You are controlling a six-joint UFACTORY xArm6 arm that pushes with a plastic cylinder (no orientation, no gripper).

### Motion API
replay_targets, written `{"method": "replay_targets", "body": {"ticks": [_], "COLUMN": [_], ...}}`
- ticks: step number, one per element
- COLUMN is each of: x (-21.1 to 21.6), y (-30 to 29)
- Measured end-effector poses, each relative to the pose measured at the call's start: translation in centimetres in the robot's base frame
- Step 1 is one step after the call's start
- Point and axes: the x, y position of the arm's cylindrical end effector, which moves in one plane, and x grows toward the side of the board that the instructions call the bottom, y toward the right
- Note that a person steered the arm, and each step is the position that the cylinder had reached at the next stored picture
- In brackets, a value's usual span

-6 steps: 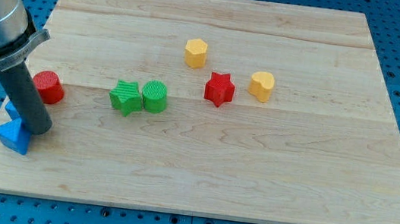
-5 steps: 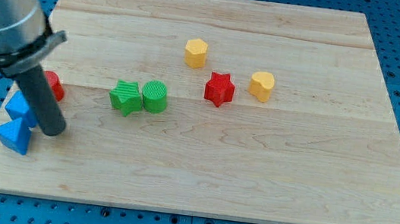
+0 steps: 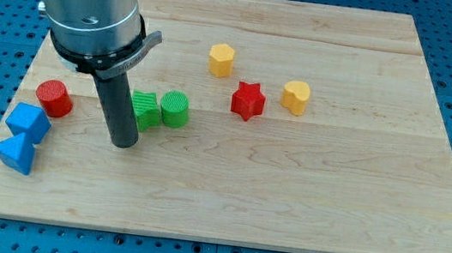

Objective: Push the red star above the red circle

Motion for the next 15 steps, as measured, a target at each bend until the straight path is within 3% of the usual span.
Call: {"method": "replay_targets", "body": {"ticks": [3,5,6,8,10,12,15], "x": [-0.7,-0.8,-5.0,-7.7,-10.3,-12.4,-13.5], "y": [1.4,17.0,15.9,17.9,9.6,9.1,-3.5]}}
